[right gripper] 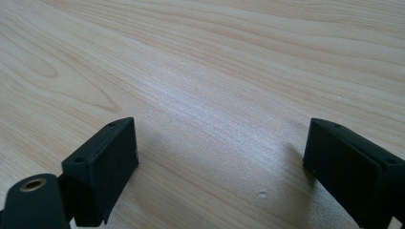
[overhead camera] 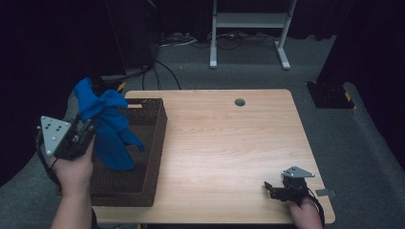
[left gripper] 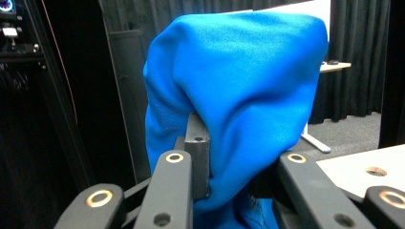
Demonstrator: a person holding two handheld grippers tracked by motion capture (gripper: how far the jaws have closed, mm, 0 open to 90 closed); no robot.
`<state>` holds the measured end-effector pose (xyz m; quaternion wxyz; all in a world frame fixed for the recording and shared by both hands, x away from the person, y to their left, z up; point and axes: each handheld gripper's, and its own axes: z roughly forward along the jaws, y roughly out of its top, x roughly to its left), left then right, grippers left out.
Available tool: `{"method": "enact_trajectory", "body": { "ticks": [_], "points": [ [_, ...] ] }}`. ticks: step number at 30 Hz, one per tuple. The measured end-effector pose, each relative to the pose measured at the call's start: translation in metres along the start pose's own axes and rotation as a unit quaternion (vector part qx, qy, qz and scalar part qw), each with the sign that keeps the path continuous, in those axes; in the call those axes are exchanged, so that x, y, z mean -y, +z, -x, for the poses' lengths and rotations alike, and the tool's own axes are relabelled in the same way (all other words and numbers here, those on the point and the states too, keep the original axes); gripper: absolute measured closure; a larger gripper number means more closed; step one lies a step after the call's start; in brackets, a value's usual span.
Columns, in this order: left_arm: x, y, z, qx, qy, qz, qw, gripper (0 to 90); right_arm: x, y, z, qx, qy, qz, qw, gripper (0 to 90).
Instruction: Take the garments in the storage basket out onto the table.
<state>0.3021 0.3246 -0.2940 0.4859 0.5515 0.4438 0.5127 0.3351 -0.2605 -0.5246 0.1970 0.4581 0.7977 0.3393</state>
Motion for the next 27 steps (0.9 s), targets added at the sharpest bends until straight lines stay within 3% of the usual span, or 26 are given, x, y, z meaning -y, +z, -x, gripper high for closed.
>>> {"method": "enact_trajectory", "body": {
  "ticks": [11, 27],
  "points": [
    [-0.022, -0.005, 0.007, 0.010, 0.000, 0.033, 0.9994, 74.9, 0.000, 0.000, 0.000, 0.000, 0.000, 0.000, 1.0000, 11.2],
    [-0.048, -0.007, 0.032, 0.036, 0.002, 0.072, 0.9968, 77.8, 0.000, 0.000, 0.000, -0.001, 0.000, 0.000, 1.0000, 11.3]
  ]
}}
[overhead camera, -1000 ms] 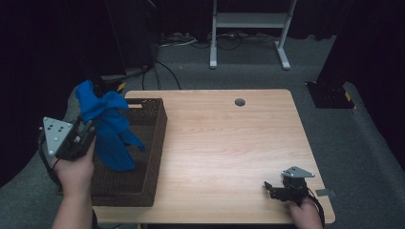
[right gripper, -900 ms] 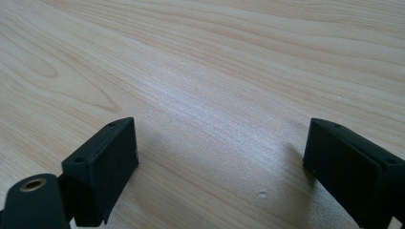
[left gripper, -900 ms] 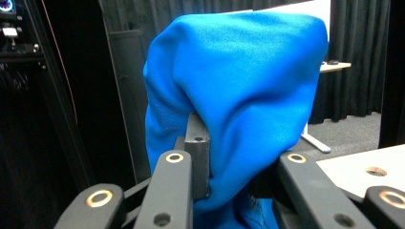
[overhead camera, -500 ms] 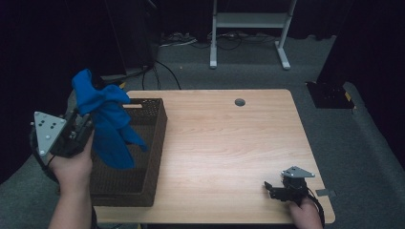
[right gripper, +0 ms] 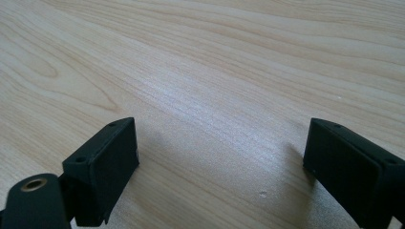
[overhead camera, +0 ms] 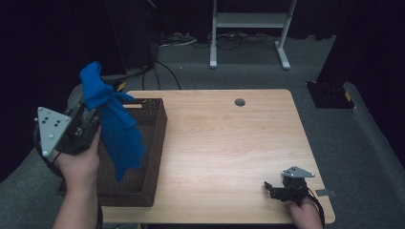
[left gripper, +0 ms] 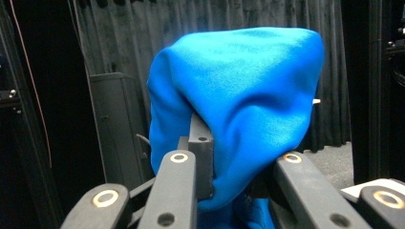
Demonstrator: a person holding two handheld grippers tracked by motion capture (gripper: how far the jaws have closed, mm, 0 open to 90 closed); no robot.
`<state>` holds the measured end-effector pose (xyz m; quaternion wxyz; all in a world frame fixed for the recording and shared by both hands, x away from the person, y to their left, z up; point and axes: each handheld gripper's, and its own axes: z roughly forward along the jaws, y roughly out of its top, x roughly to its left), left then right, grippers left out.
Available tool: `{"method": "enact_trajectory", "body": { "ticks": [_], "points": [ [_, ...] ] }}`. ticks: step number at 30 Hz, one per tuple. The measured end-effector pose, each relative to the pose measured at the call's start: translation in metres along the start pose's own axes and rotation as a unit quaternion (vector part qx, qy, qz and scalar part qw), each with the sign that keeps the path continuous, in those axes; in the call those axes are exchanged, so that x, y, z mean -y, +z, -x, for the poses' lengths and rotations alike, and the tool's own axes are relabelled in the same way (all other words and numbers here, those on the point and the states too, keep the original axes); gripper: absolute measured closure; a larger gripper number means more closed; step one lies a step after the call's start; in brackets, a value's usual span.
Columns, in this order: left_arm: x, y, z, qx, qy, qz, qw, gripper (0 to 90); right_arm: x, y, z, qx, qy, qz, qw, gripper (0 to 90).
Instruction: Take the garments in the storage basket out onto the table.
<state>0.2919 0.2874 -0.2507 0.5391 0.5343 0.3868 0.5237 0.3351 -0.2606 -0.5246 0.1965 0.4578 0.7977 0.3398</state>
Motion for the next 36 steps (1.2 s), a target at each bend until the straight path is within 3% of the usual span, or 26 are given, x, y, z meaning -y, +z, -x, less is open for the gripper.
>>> {"method": "enact_trajectory", "body": {
  "ticks": [16, 36],
  "points": [
    [-0.032, 0.008, 0.015, 0.016, 0.001, 0.039, 0.9991, 78.0, 0.000, 0.000, 0.000, 0.000, 0.000, 0.000, 1.0000, 11.3],
    [-0.056, 0.032, 0.064, 0.077, 0.000, 0.066, 0.9948, 77.9, 0.000, 0.000, 0.000, -0.001, 0.000, 0.000, 1.0000, 11.4]
  ]
}}
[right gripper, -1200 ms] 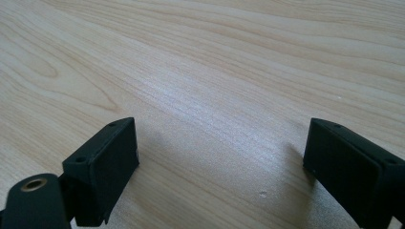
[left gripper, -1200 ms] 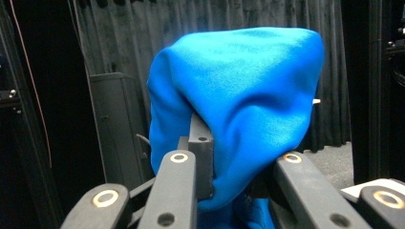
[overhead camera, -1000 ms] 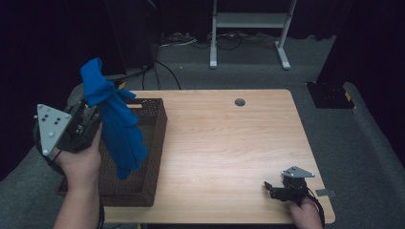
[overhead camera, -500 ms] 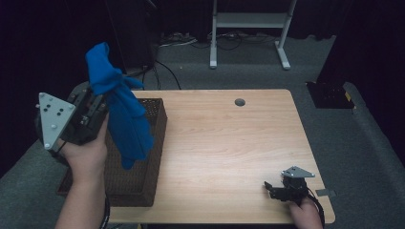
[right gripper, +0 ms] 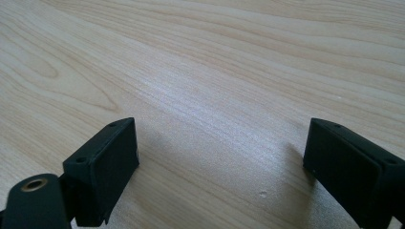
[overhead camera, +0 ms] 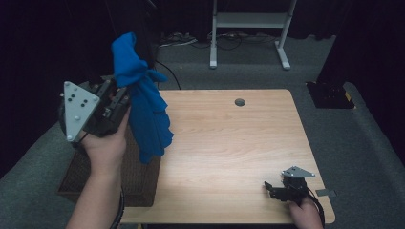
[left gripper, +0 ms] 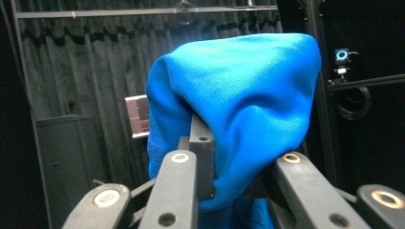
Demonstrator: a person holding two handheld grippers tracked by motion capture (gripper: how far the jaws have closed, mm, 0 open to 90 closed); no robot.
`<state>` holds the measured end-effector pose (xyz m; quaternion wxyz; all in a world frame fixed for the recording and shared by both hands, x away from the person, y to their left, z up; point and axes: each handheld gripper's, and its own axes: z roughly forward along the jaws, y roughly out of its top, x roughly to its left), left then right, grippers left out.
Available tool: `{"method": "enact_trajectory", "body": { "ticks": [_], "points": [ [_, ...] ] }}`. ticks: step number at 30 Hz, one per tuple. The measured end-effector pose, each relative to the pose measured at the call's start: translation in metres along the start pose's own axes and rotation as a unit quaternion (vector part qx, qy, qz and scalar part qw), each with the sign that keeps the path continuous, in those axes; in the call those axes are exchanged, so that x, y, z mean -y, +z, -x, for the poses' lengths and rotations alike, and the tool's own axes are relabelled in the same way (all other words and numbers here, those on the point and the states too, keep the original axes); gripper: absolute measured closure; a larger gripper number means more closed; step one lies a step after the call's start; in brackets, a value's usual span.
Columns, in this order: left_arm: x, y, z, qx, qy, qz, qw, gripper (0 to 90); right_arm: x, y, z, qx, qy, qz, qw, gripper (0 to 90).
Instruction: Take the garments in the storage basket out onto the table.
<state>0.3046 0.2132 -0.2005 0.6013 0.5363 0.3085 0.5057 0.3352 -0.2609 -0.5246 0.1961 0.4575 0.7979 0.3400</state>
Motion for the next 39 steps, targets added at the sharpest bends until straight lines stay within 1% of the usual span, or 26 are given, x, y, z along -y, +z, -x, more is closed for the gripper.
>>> {"method": "enact_trajectory", "body": {
  "ticks": [9, 18, 21, 29, 36, 37, 38, 39],
  "points": [
    [0.003, 0.016, 0.023, 0.027, -0.013, 0.006, 0.9995, 77.9, 0.000, 0.000, 0.000, -0.001, -0.001, 0.000, 1.0000, 11.4],
    [0.011, 0.030, 0.049, 0.058, -0.030, 0.007, 0.9978, 77.9, 0.000, 0.000, 0.000, -0.002, -0.001, 0.000, 1.0000, 11.5],
    [0.014, 0.035, 0.059, 0.070, -0.035, 0.009, 0.9969, 77.8, 0.000, 0.000, 0.000, -0.003, -0.003, 0.000, 1.0000, 11.5],
    [0.018, 0.049, 0.084, 0.098, -0.043, 0.008, 0.9942, 77.8, 0.000, 0.000, 0.000, -0.004, -0.003, 0.000, 1.0000, 11.5],
    [0.022, 0.061, 0.109, 0.126, -0.042, 0.001, 0.9912, 77.8, 0.000, 0.000, -0.001, -0.005, -0.004, 0.000, 1.0000, 11.5],
    [0.023, 0.065, 0.117, 0.134, -0.042, 0.000, 0.9900, 77.8, 0.000, 0.000, -0.001, -0.005, -0.004, 0.000, 1.0000, 11.5],
    [0.023, 0.065, 0.117, 0.134, -0.042, 0.000, 0.9900, 77.8, 0.000, 0.000, -0.001, -0.005, -0.004, 0.000, 1.0000, 11.5],
    [0.024, 0.066, 0.121, 0.138, -0.042, -0.001, 0.9896, 77.8, 0.000, 0.000, -0.001, -0.006, -0.006, 0.000, 1.0000, 11.5]
  ]
}}
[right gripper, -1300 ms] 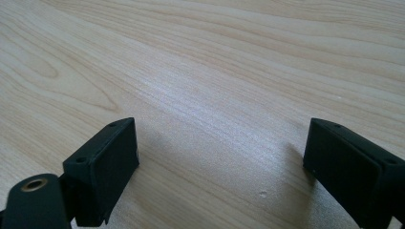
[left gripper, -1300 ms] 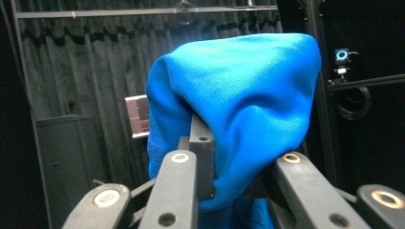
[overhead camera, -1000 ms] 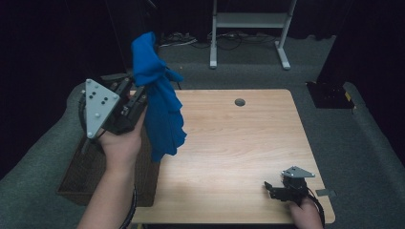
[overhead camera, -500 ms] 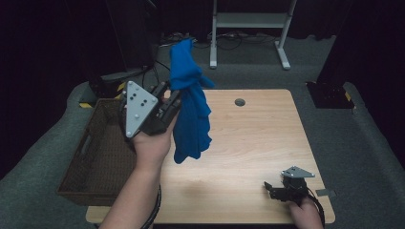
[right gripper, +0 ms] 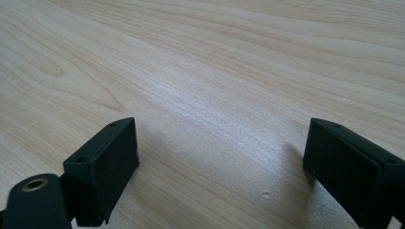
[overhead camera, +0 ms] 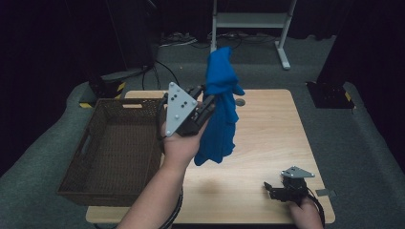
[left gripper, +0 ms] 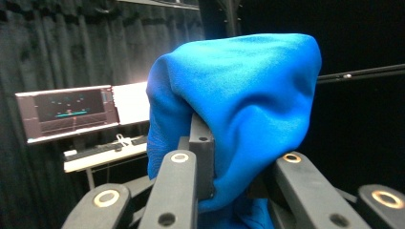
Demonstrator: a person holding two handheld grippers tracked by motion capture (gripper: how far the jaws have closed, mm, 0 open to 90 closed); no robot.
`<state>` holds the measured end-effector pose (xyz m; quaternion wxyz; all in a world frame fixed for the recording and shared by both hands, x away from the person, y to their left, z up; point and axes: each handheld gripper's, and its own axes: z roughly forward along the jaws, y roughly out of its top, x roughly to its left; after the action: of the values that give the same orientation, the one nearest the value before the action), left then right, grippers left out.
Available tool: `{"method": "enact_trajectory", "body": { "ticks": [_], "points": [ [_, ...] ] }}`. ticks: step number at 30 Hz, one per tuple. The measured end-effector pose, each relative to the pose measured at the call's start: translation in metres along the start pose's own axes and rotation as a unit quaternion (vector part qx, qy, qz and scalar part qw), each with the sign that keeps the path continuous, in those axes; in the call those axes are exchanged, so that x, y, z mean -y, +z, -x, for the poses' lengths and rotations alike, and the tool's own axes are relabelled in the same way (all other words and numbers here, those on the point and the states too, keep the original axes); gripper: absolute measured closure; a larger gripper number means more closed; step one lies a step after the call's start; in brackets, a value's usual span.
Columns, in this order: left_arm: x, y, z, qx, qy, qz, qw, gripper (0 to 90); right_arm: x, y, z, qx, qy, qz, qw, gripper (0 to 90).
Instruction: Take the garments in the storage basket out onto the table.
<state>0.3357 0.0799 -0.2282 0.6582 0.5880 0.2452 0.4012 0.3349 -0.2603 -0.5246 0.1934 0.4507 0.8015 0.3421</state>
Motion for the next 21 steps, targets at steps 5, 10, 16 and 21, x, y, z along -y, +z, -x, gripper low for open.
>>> {"method": "enact_trajectory", "body": {
  "ticks": [5, 10, 16, 21],
  "points": [
    [0.004, 0.012, 0.014, 0.017, -0.002, -0.004, 0.9999, 77.8, 0.000, 0.000, 0.000, -0.001, -0.002, 0.000, 1.0000, 11.5],
    [0.009, 0.023, 0.028, 0.030, -0.004, -0.006, 0.9995, 77.8, 0.000, 0.000, 0.000, -0.002, 0.000, 0.000, 1.0000, 11.5],
    [0.016, 0.033, 0.040, 0.044, -0.010, -0.013, 0.9989, 77.8, 0.000, 0.000, 0.000, -0.003, -0.002, 0.000, 1.0000, 11.5],
    [0.029, 0.040, 0.048, 0.053, -0.014, -0.026, 0.9981, 77.8, 0.000, 0.000, 0.000, -0.003, -0.002, 0.000, 1.0000, 11.5]
  ]
}}
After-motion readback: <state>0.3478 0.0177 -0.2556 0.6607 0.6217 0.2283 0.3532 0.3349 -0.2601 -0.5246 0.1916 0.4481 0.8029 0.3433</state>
